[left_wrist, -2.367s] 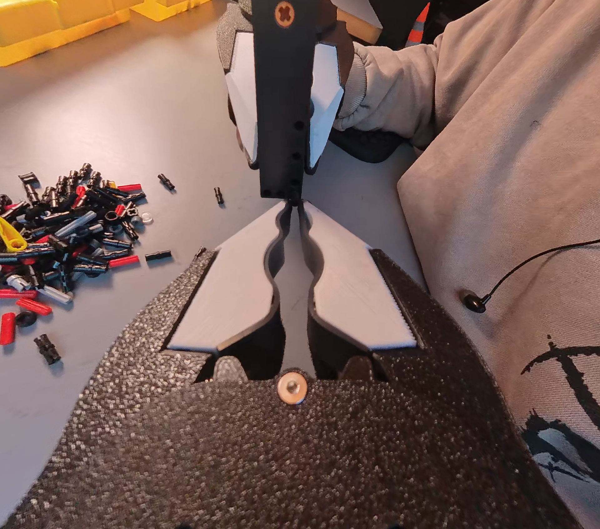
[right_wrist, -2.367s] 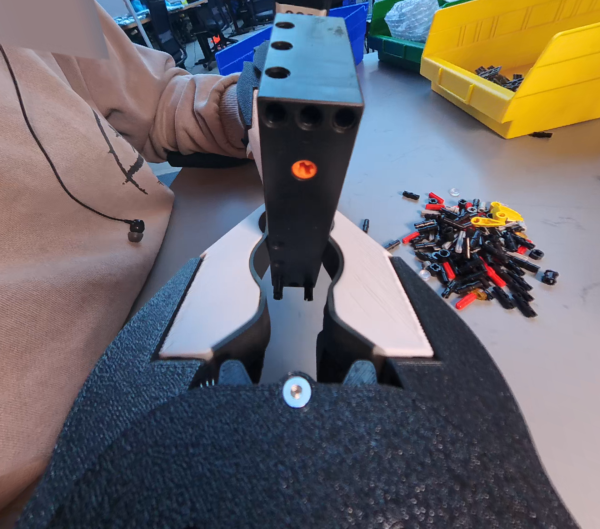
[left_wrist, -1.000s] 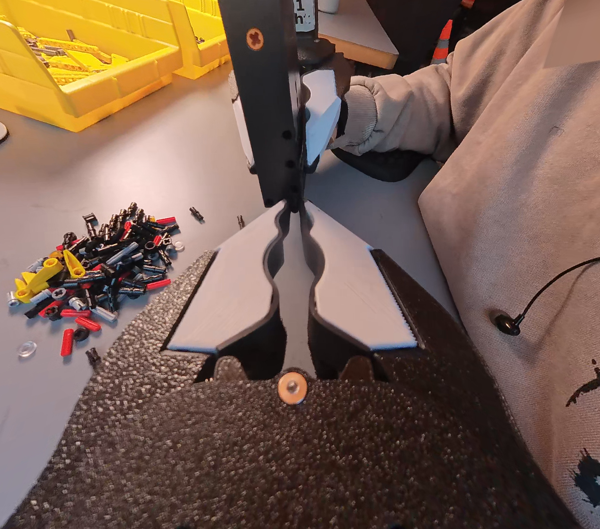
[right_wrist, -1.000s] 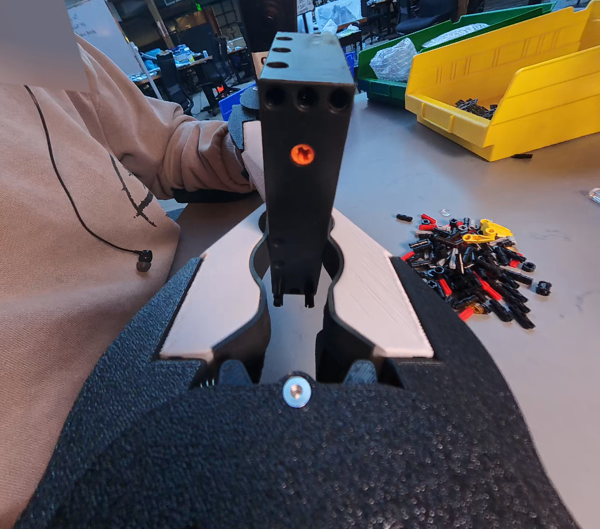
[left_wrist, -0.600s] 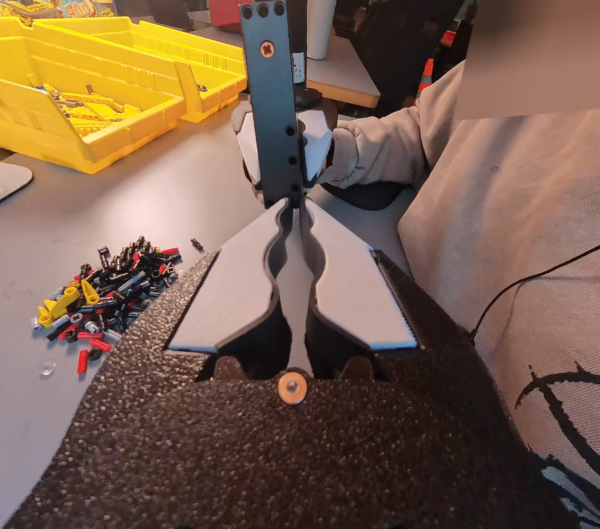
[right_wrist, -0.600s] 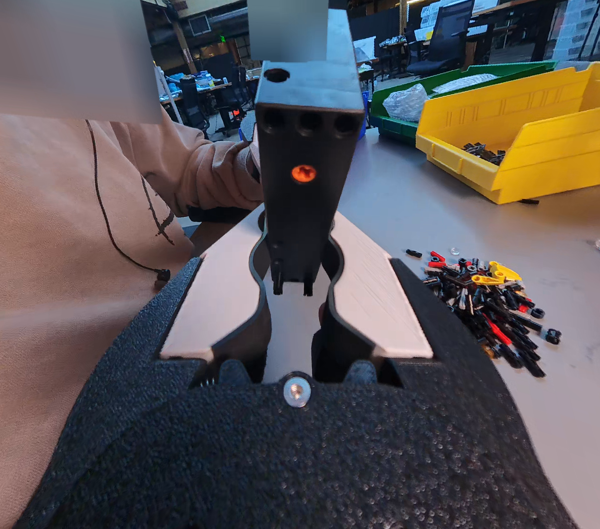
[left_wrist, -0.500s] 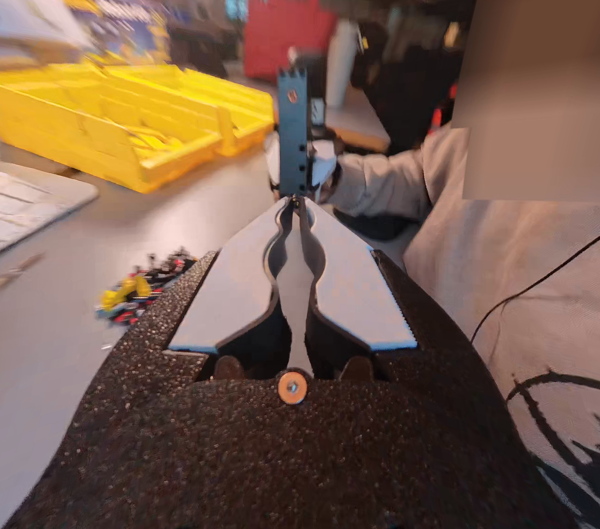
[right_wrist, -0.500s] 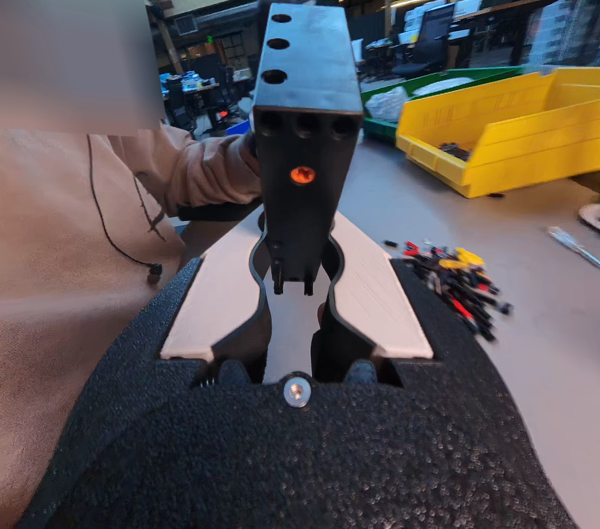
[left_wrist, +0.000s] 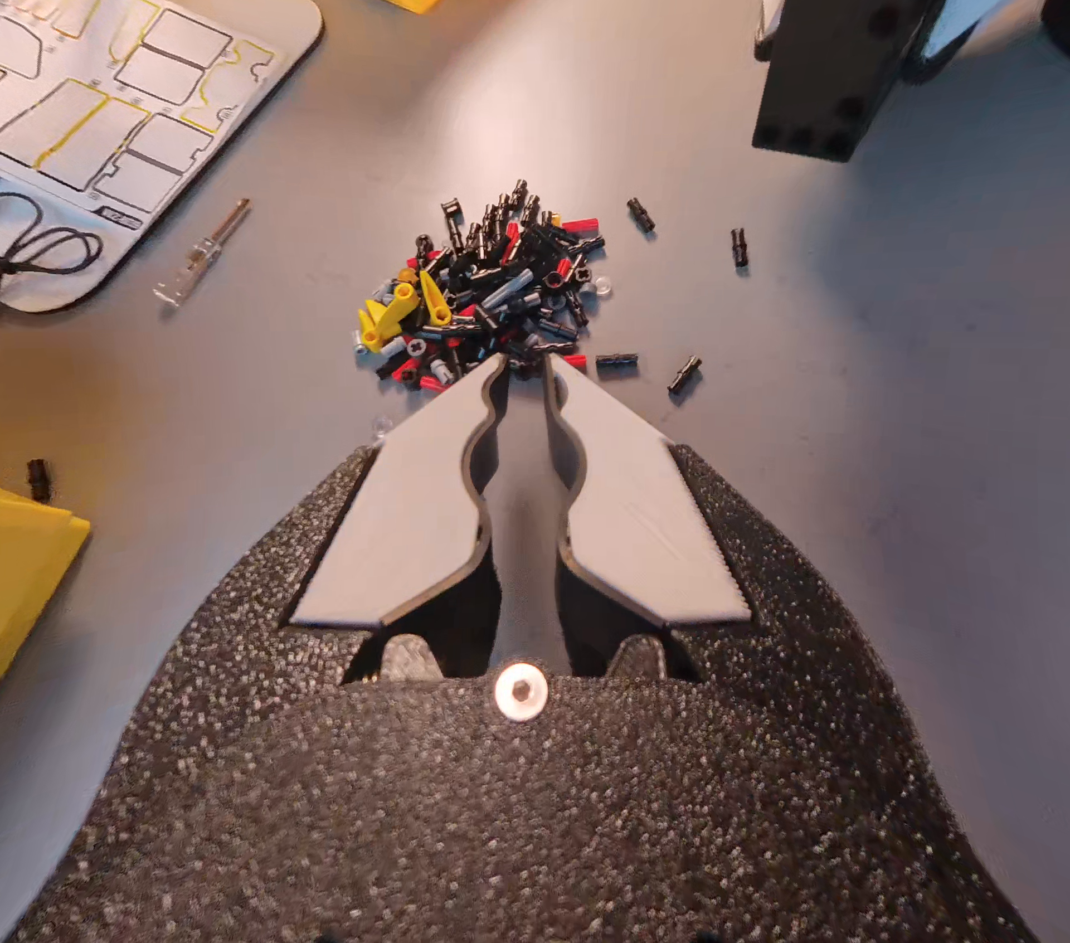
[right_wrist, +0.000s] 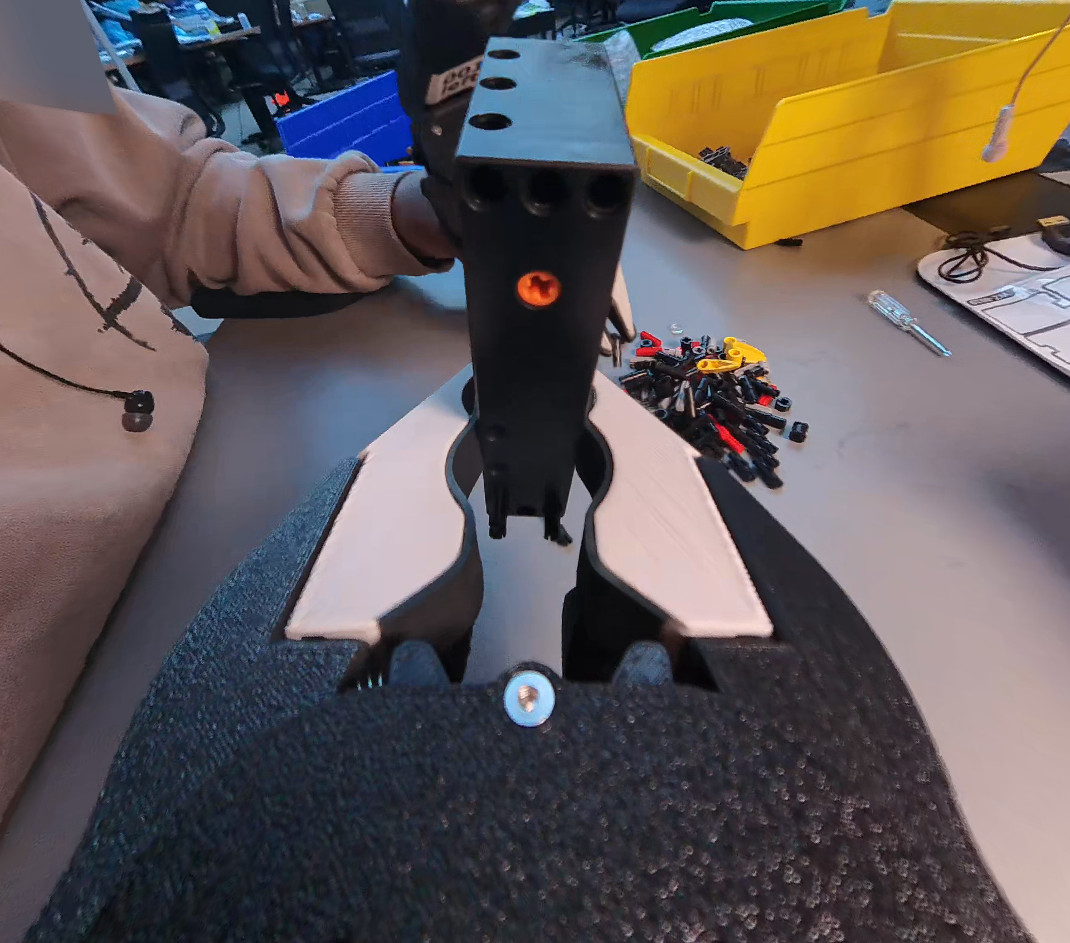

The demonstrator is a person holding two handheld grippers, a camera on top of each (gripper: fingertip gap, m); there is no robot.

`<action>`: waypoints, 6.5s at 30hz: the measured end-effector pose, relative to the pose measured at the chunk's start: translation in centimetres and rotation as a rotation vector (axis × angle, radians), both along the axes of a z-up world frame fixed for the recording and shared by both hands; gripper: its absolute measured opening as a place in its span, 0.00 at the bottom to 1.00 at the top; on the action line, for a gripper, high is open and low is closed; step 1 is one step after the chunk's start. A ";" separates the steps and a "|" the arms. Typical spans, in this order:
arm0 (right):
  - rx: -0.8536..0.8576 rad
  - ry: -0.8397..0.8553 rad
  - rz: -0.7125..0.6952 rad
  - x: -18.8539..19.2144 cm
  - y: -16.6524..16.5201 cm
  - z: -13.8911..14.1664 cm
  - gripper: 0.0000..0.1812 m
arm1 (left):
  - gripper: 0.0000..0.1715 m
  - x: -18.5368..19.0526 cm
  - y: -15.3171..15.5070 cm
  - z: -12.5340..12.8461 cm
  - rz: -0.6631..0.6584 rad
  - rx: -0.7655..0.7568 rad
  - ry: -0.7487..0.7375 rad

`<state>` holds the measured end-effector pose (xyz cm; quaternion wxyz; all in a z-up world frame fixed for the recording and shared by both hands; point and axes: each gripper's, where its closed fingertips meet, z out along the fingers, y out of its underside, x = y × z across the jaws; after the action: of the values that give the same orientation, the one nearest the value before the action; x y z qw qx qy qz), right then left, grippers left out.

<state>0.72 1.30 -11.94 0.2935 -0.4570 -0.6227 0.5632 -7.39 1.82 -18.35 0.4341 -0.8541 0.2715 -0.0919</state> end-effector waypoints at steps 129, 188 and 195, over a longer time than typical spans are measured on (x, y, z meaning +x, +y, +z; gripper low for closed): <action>-0.160 0.347 0.090 -1.6 -7.3 8.6 0.14 | 0.15 8.0 -7.7 12.8 -0.421 0.287 -0.576; -0.013 0.016 0.079 -3.6 -3.5 2.3 0.14 | 0.15 4.3 -7.3 9.8 -0.354 0.287 -0.530; -0.255 -0.067 0.176 -3.4 -6.3 2.4 0.07 | 0.15 5.8 -7.6 9.1 -0.399 0.330 -0.382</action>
<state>-2.70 -4.97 -9.56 0.1615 -0.4529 -0.5933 0.6456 -1.62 -5.80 -9.27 0.5832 -0.6693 0.3585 -0.2886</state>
